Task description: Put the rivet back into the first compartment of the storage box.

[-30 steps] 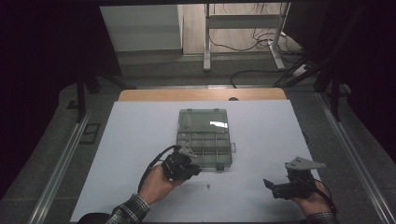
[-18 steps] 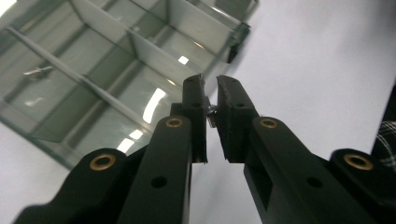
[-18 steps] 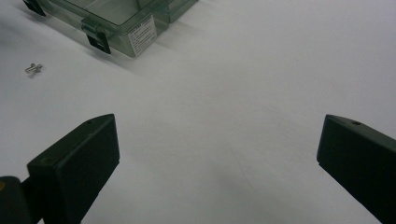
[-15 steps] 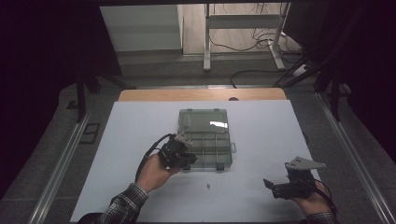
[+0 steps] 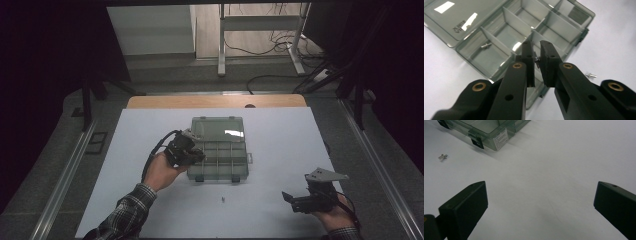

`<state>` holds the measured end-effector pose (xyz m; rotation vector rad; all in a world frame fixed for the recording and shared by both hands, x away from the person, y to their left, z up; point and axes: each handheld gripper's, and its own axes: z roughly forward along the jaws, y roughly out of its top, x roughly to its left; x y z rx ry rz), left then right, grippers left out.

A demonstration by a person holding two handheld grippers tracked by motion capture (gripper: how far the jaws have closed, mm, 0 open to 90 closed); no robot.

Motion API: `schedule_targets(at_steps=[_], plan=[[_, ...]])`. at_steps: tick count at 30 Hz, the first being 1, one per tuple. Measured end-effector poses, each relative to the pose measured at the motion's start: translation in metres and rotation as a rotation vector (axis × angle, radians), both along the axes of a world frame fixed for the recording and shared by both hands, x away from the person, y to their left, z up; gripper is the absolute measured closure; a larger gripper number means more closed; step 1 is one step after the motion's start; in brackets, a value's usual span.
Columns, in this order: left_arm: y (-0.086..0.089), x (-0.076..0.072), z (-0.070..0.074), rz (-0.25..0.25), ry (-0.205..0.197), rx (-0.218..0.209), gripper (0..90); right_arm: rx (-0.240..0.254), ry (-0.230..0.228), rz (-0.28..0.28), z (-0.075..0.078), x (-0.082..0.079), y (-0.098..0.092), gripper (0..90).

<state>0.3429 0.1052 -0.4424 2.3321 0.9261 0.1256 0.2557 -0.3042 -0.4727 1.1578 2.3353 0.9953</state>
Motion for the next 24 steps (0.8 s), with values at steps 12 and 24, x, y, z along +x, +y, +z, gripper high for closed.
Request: schedule_targets(at_steps=[12, 24], plan=[[0.007, 0.023, -0.008, 0.058, -0.010, 0.011, 82.9, 0.000, 0.001, 0.002, 0.000, 0.000, 0.000, 0.0], [0.011, 0.039, -0.026, 0.101, -0.003, 0.025, 82.7, 0.001, 0.002, 0.005, 0.000, 0.000, 0.000, 0.0]])
